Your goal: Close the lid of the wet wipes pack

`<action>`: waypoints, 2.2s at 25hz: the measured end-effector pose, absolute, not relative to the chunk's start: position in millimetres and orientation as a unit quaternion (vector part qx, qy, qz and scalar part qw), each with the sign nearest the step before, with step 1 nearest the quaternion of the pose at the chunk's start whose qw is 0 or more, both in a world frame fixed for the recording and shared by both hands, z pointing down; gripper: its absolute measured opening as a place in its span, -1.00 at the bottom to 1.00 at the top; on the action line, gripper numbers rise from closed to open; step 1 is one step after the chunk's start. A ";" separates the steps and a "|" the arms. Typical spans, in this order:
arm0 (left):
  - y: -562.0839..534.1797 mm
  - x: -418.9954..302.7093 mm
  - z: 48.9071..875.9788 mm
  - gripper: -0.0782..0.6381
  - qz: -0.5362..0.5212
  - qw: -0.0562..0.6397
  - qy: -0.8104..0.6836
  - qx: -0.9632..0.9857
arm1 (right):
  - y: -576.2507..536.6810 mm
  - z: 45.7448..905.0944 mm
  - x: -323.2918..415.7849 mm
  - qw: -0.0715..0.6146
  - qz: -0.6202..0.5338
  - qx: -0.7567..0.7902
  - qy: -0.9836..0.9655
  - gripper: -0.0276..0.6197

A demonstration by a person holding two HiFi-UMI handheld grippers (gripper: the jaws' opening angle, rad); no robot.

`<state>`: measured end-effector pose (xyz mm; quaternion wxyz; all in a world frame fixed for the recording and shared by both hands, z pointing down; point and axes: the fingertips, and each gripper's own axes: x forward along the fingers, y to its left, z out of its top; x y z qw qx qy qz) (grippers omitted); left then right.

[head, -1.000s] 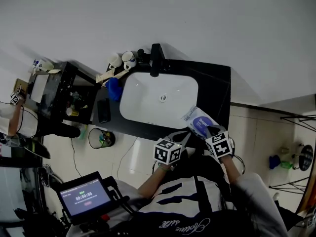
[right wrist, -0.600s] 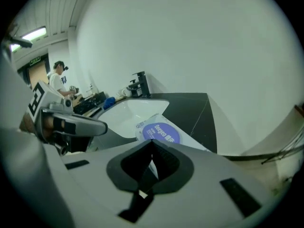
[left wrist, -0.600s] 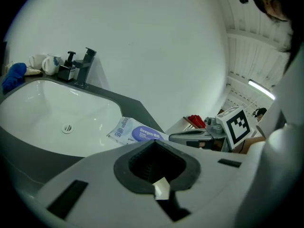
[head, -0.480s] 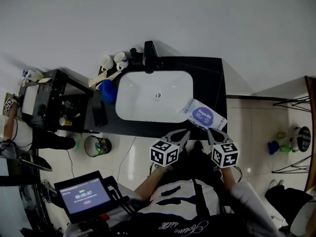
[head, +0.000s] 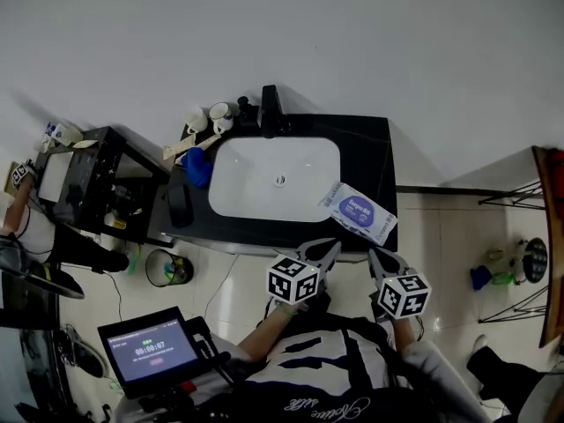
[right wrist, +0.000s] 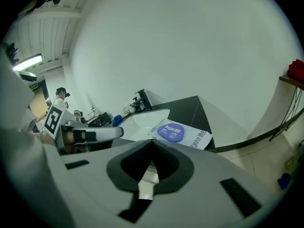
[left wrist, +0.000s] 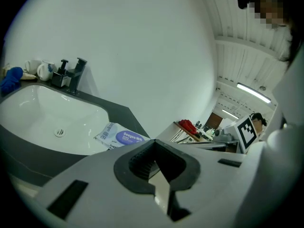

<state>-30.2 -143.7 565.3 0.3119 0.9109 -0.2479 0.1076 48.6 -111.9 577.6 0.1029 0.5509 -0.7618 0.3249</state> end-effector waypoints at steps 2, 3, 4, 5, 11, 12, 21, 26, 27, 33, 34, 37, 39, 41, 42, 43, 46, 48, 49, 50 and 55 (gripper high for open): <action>-137.2 -29.2 552.2 -0.78 0.091 0.306 -0.265 0.910 | -99.7 566.2 52.7 0.096 0.317 0.546 -0.770 -0.92; -134.2 -28.5 548.2 -0.78 0.084 0.303 -0.274 0.909 | -94.4 562.2 55.2 0.093 0.314 0.542 -0.774 -0.92; -129.9 -27.9 545.3 -0.78 0.079 0.301 -0.283 0.907 | -88.6 558.8 57.8 0.092 0.310 0.538 -0.779 -0.92; -122.8 -27.0 542.8 -0.78 0.074 0.299 -0.292 0.905 | -81.0 555.8 60.6 0.091 0.306 0.533 -0.783 -0.92; -39.6 0.9 539.9 -0.78 0.061 0.305 -0.319 0.895 | -10.2 539.3 88.7 0.069 0.295 0.512 -0.804 -0.92; -32.0 1.6 541.4 -0.78 0.057 0.310 -0.323 0.892 | -5.3 538.7 88.0 0.069 0.294 0.507 -0.807 -0.92; 77.1 27.3 546.5 -0.78 0.068 0.323 -0.332 0.884 | 83.1 535.9 100.1 0.058 0.297 0.481 -0.823 -0.92; 94.8 19.4 522.4 -0.78 0.066 0.313 -0.330 0.888 | 101.9 517.6 86.9 0.043 0.298 0.476 -0.826 -0.92; 97.2 16.7 513.8 -0.78 0.066 0.311 -0.327 0.890 | 104.5 509.0 82.7 0.042 0.296 0.476 -0.827 -0.92; 106.7 9.2 508.7 -0.78 0.065 0.304 -0.310 0.899 | 110.4 499.2 64.4 0.027 0.284 0.482 -0.829 -0.92; 108.4 7.6 511.9 -0.78 0.068 0.301 -0.306 0.901 | 111.2 501.5 61.6 0.023 0.282 0.483 -0.828 -0.92; 111.8 3.9 518.1 -0.78 0.070 0.295 -0.299 0.905 | 114.2 509.9 55.4 0.017 0.283 0.487 -0.826 -0.92; 113.4 -0.6 521.7 -0.78 0.067 0.295 -0.298 0.905 | 116.8 514.9 50.6 0.019 0.284 0.488 -0.825 -0.92; 117.1 -8.0 524.4 -0.78 0.069 0.295 -0.297 0.906 | 120.0 516.2 44.1 0.021 0.282 0.489 -0.825 -0.92; 119.2 -12.2 524.9 -0.78 0.071 0.295 -0.296 0.906 | 121.6 515.8 40.7 0.021 0.282 0.490 -0.824 -0.92; 120.7 -16.0 525.5 -0.78 0.071 0.295 -0.296 0.906 | 122.9 516.0 37.5 0.022 0.281 0.492 -0.824 -0.92; 119.6 -23.1 532.5 -0.78 0.068 0.294 -0.300 0.905 | 123.2 523.6 32.6 0.021 0.278 0.492 -0.825 -0.92; 121.5 -28.8 531.2 -0.78 0.064 0.295 -0.303 0.904 | 126.8 521.3 27.5 0.019 0.277 0.491 -0.826 -0.92; 124.8 -32.8 526.7 -0.78 0.063 0.295 -0.303 0.904 | 131.0 515.7 23.6 0.018 0.275 0.491 -0.826 -0.92; 128.6 -36.1 521.8 -0.78 0.062 0.296 -0.303 0.904 | 135.4 509.7 20.1 0.019 0.274 0.492 -0.826 -0.92; 136.3 -36.1 517.1 -0.78 0.059 0.300 -0.299 0.904 | 143.2 502.5 19.0 0.026 0.270 0.494 -0.826 -0.92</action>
